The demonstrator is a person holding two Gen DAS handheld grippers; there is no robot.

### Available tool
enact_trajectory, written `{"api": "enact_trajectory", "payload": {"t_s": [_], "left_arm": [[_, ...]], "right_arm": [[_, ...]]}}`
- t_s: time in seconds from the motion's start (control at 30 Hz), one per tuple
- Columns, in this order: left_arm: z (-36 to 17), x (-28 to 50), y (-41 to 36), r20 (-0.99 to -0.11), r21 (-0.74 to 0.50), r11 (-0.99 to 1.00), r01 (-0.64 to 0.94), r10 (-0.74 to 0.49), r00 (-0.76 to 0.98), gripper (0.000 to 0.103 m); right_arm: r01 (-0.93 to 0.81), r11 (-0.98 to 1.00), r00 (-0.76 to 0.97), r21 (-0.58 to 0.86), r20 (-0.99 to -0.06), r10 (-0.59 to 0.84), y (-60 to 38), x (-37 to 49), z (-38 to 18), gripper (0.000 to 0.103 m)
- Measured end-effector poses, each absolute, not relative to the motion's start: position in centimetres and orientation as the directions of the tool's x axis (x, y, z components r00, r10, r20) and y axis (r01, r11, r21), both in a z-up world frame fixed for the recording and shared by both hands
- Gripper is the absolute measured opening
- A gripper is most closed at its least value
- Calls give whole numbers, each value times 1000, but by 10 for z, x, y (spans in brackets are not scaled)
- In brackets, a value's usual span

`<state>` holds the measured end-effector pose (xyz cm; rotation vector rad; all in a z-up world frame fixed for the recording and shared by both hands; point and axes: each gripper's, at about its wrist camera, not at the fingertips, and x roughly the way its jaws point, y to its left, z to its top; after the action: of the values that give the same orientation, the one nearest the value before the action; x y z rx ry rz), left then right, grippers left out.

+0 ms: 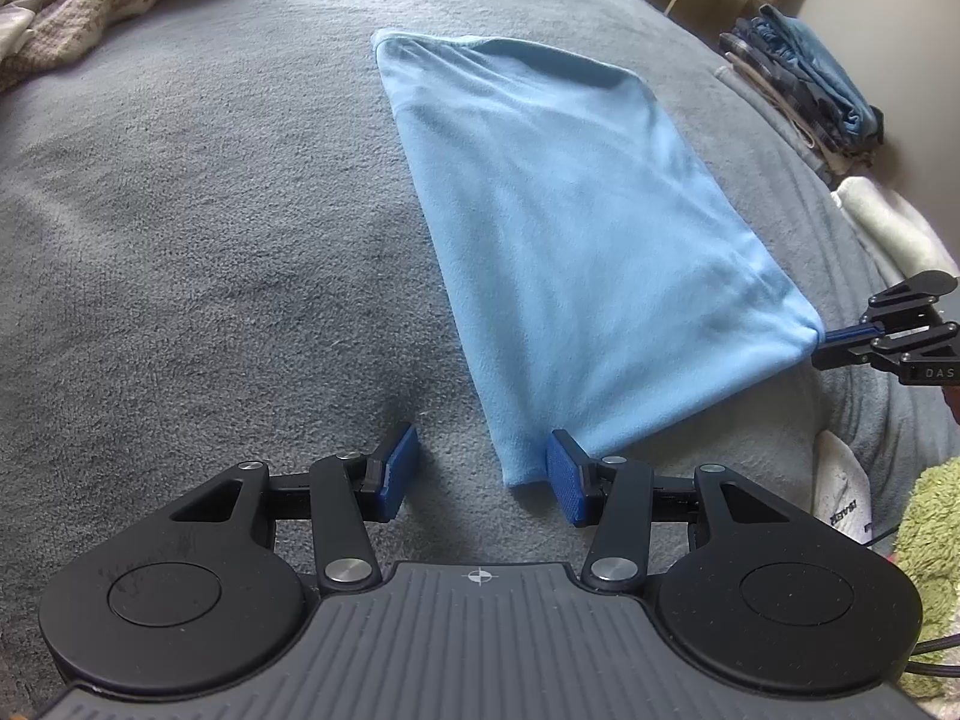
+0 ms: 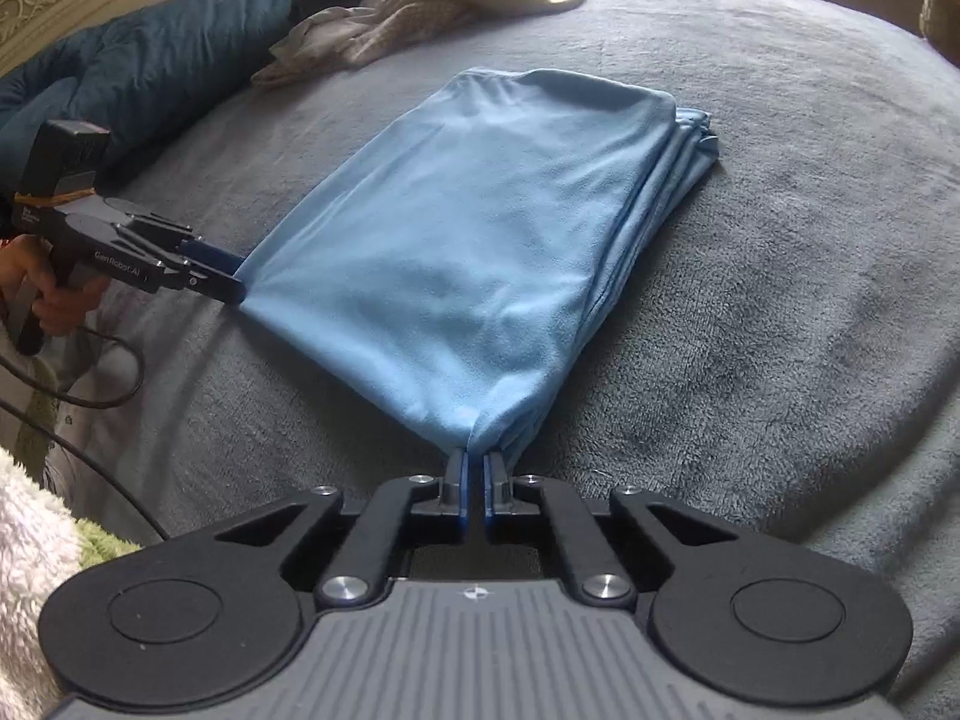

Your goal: Fold clothes

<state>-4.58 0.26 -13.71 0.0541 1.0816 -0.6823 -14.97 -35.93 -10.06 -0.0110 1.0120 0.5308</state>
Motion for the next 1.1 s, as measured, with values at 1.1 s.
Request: {"api": "enact_trajectory", "payload": {"t_s": [1.1], "left_arm": [[-133,-45,6,-834,-270,801,535,-472,286,47]], "right_arm": [[-528,836,480,152,-758,441,-352,-138,-75,2]]}}
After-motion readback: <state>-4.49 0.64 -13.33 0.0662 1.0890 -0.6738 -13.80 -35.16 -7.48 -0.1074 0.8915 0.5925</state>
